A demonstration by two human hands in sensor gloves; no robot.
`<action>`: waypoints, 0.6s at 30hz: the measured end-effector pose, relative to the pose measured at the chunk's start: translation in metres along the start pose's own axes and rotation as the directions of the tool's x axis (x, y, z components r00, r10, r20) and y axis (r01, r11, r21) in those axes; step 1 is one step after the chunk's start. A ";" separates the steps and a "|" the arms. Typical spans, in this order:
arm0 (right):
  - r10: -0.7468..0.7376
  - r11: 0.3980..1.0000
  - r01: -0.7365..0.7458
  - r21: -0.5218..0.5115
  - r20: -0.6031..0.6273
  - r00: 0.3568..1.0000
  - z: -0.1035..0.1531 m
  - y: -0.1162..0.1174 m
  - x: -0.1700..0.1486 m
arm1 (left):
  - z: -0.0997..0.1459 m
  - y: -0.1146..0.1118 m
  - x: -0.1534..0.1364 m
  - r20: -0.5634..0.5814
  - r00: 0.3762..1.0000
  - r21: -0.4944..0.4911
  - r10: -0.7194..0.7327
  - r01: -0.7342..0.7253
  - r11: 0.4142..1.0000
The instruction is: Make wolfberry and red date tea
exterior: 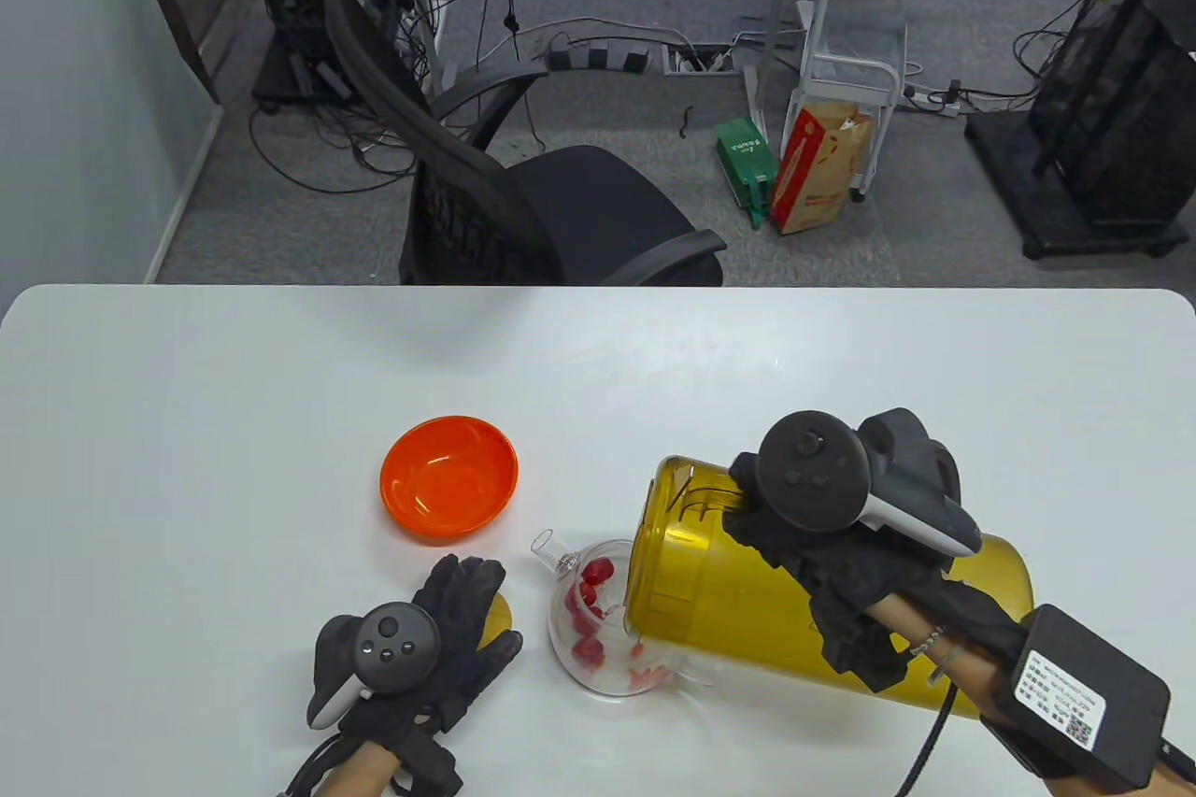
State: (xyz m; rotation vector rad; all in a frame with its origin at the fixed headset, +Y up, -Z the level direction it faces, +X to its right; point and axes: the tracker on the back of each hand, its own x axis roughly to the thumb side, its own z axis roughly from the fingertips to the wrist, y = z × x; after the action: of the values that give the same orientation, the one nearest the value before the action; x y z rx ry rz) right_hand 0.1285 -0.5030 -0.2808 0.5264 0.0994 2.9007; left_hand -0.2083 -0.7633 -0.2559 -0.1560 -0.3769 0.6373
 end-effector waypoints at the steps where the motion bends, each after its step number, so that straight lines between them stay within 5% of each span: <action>1: 0.000 1.000 0.000 0.000 0.000 1.000 0.000 0.000 0.000 | 0.000 0.000 0.000 0.000 1.000 -0.001 0.000 0.000 1.000; 18: 0.007 1.000 -0.007 0.002 0.003 1.000 -0.001 0.000 0.002 | 0.000 0.000 0.000 -0.001 1.000 -0.002 0.000 0.000 1.000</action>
State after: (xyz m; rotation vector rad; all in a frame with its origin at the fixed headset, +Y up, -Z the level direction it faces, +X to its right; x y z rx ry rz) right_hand 0.1268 -0.5024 -0.2809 0.5331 0.1000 2.9065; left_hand -0.2082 -0.7634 -0.2559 -0.1580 -0.3769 0.6368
